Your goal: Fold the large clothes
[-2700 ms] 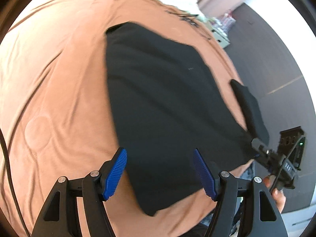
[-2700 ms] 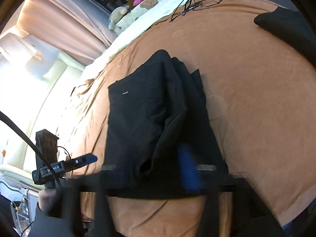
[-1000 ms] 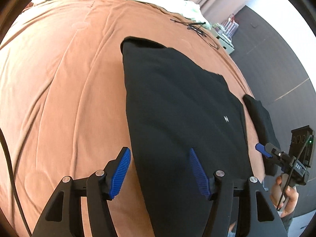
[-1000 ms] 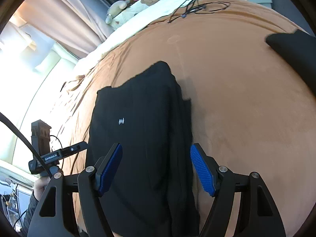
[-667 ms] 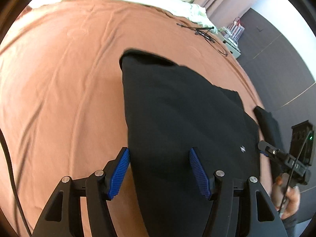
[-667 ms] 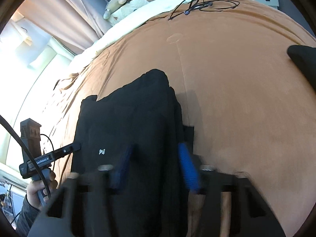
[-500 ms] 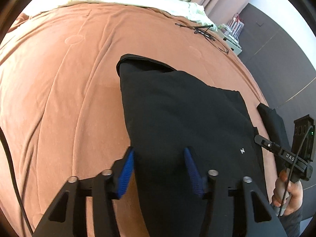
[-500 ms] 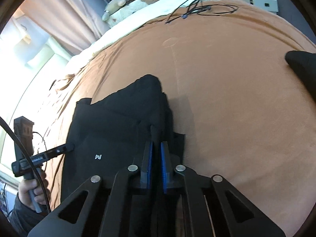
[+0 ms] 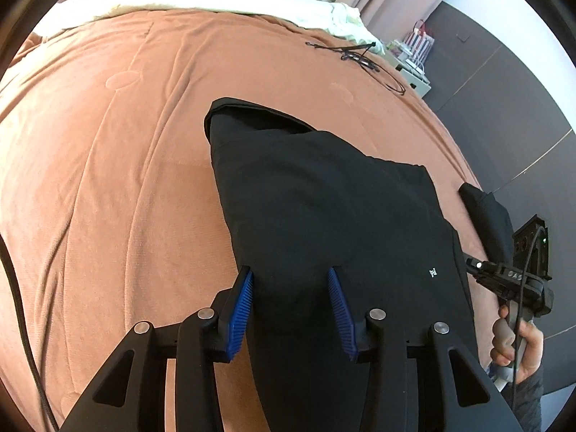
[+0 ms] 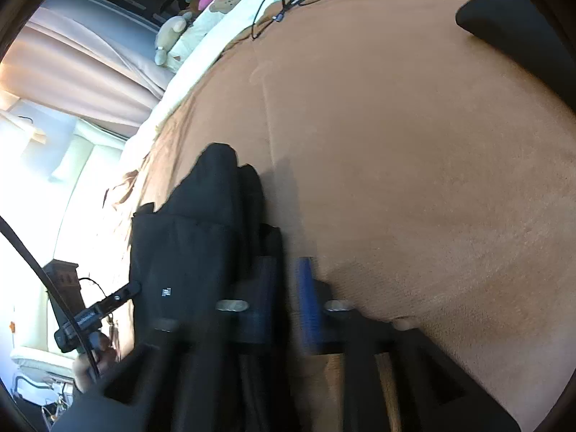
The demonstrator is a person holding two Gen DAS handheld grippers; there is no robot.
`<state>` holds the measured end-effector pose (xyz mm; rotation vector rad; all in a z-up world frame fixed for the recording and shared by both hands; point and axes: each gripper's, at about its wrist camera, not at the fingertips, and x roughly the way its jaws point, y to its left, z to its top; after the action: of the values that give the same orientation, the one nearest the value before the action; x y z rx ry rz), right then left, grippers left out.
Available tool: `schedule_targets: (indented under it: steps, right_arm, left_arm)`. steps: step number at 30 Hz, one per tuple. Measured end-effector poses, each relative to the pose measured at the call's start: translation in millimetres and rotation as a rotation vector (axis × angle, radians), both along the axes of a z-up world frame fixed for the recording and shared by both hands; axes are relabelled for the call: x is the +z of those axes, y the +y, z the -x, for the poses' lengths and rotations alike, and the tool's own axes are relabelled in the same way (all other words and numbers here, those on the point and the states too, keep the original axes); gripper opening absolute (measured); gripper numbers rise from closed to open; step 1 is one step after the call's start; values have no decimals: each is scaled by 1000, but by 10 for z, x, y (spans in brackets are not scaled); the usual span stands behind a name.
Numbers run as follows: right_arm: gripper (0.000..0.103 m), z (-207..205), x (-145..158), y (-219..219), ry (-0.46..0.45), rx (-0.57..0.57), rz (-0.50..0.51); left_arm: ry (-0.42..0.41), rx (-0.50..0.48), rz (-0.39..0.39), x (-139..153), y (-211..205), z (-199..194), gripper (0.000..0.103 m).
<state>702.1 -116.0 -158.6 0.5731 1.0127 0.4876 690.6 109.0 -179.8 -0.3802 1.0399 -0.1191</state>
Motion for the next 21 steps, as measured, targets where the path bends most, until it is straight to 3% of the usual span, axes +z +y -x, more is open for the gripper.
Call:
schedule_targets:
  steps: [1, 2, 9, 14, 16, 18, 21]
  right_arm:
    - [78, 25, 22, 2, -10, 7, -8]
    - [83, 53, 49, 28, -24, 20, -19]
    - [83, 36, -96, 256, 27, 167, -78]
    - [83, -117, -240, 425, 68, 211, -100]
    - [77, -208, -258, 492, 75, 221, -121]
    - [61, -335, -323, 475, 95, 227, -152]
    - [53, -527, -394, 408, 127, 238, -189]
  left_arm:
    - [0, -3, -6, 8, -15, -3, 44]
    - [0, -5, -13, 12, -31, -6, 44]
    - [-3, -11, -10, 13, -38, -22, 44]
    - [-5, -20, -6, 17, -29, -23, 44]
    - [-3, -25, -7, 10, -24, -31, 44]
    - [-2, -28, -5, 3, -25, -43, 44]
    - [-2, -30, -5, -5, -31, -51, 44]
